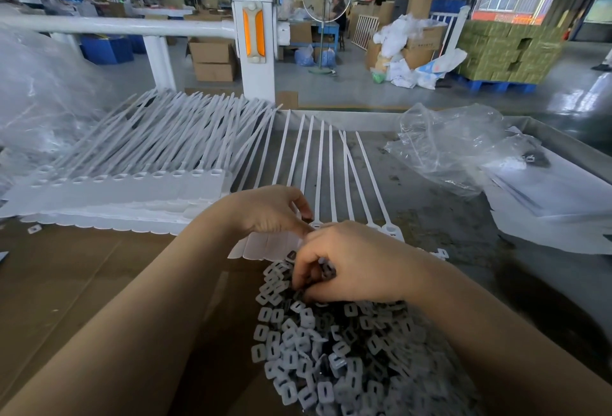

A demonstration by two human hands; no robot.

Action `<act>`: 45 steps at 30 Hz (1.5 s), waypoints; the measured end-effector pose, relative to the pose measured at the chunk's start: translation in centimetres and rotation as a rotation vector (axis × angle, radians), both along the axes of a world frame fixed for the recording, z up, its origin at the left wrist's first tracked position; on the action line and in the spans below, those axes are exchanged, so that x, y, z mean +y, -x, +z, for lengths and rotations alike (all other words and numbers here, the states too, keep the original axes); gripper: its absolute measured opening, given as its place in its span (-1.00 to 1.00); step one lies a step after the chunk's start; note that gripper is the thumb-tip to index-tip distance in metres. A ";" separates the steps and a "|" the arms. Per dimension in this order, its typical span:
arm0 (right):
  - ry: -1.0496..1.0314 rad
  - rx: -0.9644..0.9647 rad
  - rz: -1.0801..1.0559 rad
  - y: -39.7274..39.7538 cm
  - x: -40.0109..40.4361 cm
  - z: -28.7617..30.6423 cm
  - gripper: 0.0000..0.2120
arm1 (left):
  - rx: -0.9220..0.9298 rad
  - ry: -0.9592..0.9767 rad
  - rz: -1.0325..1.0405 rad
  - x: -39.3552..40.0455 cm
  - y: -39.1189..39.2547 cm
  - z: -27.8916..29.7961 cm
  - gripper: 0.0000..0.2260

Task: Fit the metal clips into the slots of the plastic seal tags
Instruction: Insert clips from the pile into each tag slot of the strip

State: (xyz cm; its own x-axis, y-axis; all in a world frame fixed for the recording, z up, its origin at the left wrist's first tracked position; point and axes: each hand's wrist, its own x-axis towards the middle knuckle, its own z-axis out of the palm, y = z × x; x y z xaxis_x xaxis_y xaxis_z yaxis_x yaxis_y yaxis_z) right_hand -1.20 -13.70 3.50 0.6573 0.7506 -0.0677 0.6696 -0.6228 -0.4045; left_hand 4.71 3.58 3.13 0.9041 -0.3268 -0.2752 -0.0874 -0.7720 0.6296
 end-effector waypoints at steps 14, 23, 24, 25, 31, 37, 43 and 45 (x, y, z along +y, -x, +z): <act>-0.182 0.072 -0.330 -2.6 -3.6 0.1 -0.91 | 0.018 -0.003 -0.004 0.2 0.4 0.7 -0.58; -0.191 0.064 -0.366 -3.0 -3.8 -0.3 -0.88 | -0.097 0.049 -0.022 0.2 0.3 0.6 -0.75; -0.201 0.060 -0.377 -3.0 -3.8 -0.3 -0.89 | -0.109 0.069 -0.023 0.3 0.2 0.7 -0.78; -0.213 0.057 -0.392 -3.0 -3.8 -0.3 -0.90 | -0.116 0.094 -0.027 0.3 0.2 0.8 -0.81; -0.251 0.062 -0.451 -3.1 -3.7 -0.5 -0.92 | -0.039 0.127 -0.130 -0.3 0.4 1.1 -0.89; -0.365 0.062 -0.500 -3.1 -3.6 -0.5 -0.91 | -0.069 0.147 -0.126 -0.8 0.4 1.1 -0.93; -0.459 -0.043 -0.525 -3.2 -3.5 -0.6 -0.90 | 0.013 0.250 -0.120 -0.6 0.4 1.2 -0.85; -0.483 -0.102 -0.521 -3.2 -3.3 -0.6 -0.91 | 0.073 0.320 -0.119 -0.6 0.5 1.3 -0.78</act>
